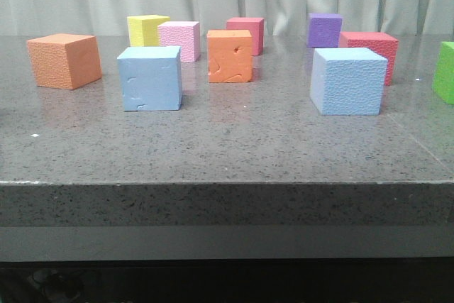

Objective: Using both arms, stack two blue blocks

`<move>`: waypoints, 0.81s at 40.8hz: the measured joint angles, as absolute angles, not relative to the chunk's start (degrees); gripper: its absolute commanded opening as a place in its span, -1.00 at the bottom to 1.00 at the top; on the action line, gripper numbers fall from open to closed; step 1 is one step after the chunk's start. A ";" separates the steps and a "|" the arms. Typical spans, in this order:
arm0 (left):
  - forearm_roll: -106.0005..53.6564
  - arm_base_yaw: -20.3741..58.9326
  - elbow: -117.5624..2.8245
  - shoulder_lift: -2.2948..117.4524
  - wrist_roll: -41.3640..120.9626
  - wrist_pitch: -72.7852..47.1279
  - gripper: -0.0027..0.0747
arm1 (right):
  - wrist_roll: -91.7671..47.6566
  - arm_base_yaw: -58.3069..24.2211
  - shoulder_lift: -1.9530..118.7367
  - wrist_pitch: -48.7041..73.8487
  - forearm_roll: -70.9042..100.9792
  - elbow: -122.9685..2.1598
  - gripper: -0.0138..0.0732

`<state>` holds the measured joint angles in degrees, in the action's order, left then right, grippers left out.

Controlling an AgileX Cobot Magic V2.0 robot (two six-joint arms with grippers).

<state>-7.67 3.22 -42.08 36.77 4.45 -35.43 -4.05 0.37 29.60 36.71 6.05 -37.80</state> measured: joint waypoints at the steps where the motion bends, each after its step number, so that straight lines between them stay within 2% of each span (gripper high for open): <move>1: -7.67 3.22 -42.08 38.02 4.45 -35.55 -0.97 | -4.05 0.37 30.08 36.83 6.05 -37.71 -0.82; 4: -7.09 3.22 -42.08 40.32 4.45 -35.55 -0.82 | -4.05 0.37 31.78 36.96 6.05 -37.45 -0.65; 6: -5.75 3.22 -42.08 41.69 4.45 -35.66 -0.58 | -4.05 0.37 32.82 37.09 6.05 -37.32 -0.39; 7: -4.96 3.22 -42.08 42.19 4.45 -35.79 -0.40 | -4.05 0.37 33.20 37.20 6.05 -37.32 -0.20; 8: -4.53 3.22 -42.08 42.80 4.45 -35.94 -0.30 | -4.05 0.37 33.71 37.18 6.05 -37.23 -0.01; 9: -4.04 3.22 -42.08 43.38 4.45 -36.03 -0.11 | -4.05 0.37 34.09 37.22 6.05 -37.23 0.08; 11: -3.62 3.22 -42.30 44.06 4.45 -36.03 0.23 | -4.05 0.37 34.89 37.32 6.05 -37.23 0.48; 13: -3.39 3.22 -42.57 44.24 4.45 -36.03 0.47 | -4.05 0.37 35.77 37.32 6.05 -37.23 0.67; 14: -2.98 3.22 -42.69 44.24 4.45 -36.03 0.51 | -4.05 0.37 36.16 37.32 6.05 -37.23 0.73; 21: -2.06 5.66 -42.89 44.24 4.45 -35.92 0.51 | -4.95 -0.74 39.29 38.29 7.81 -38.79 0.75; 33: -1.10 11.82 -42.89 44.24 4.45 -35.59 0.51 | -7.37 -13.22 49.98 42.72 8.95 -48.45 0.75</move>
<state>-1.10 11.82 -42.89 44.24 4.45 -35.59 -7.37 -13.22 49.98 42.72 8.95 -48.45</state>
